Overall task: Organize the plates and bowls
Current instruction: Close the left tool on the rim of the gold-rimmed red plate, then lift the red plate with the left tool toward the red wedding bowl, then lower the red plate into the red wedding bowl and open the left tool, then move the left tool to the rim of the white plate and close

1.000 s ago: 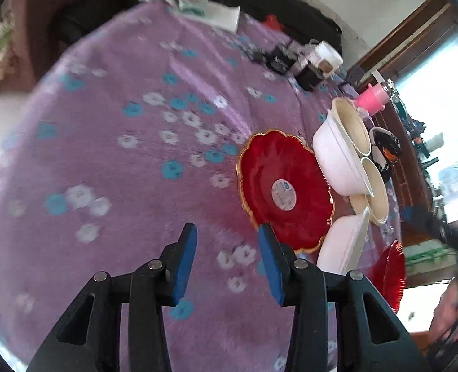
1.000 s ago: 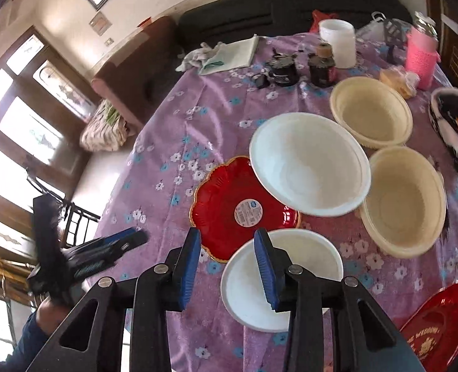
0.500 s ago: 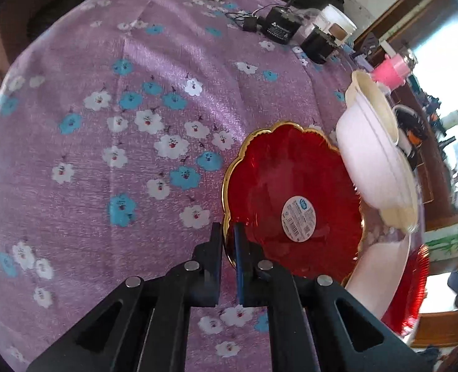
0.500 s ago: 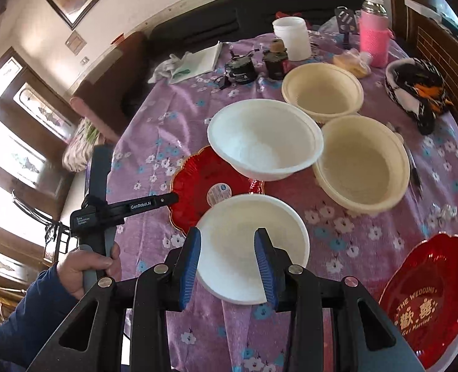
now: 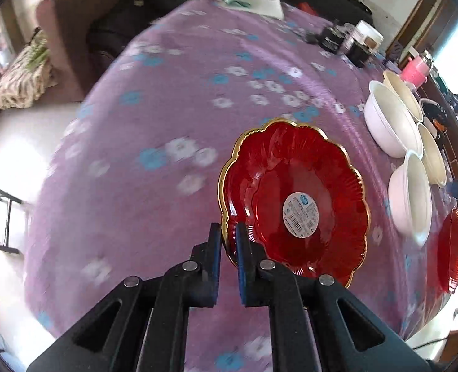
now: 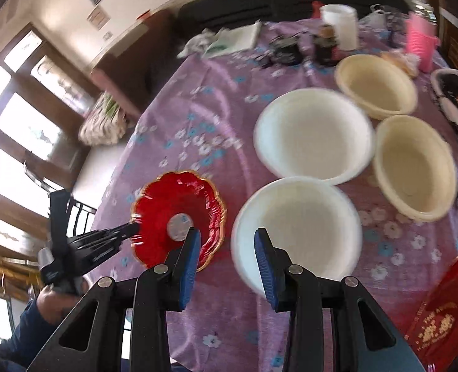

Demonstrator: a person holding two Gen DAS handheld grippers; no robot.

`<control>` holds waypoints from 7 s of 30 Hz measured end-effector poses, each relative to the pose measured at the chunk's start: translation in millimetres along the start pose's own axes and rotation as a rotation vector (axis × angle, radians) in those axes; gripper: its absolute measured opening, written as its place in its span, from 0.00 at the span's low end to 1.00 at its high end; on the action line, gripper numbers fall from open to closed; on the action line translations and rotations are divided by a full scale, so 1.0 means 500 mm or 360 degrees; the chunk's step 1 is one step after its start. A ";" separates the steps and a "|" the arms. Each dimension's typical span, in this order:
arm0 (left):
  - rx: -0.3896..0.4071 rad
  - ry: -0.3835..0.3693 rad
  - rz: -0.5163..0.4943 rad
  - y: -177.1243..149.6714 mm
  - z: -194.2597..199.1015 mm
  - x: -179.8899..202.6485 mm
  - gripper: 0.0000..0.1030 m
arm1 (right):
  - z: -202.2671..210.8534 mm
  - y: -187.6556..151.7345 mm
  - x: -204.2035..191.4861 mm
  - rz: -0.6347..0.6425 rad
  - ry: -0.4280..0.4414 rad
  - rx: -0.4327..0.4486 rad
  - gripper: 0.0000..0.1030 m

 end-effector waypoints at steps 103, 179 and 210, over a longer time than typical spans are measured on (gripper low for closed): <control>0.0592 -0.0142 -0.1016 -0.049 0.177 0.711 0.15 | 0.336 -0.238 0.293 -0.0117 -0.0539 0.0279 0.16; 0.0605 -0.0165 -0.1017 -0.056 0.169 0.692 0.54 | 0.397 -0.258 0.334 -0.0531 0.0037 0.0688 0.46; 0.0196 -0.0145 -0.0453 0.050 0.047 0.377 0.62 | 0.094 -0.116 0.212 -0.0270 -0.0064 0.0078 0.54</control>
Point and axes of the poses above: each gripper's, at about its wrist camera, not at the fingertips, and z roughly against the way its jaws point, x to its right, y to its top, the point moved 6 cm from there along -z, roughly the way its jaws point, and after that the axes turned 9 degrees about y, right-handed, at the moved point
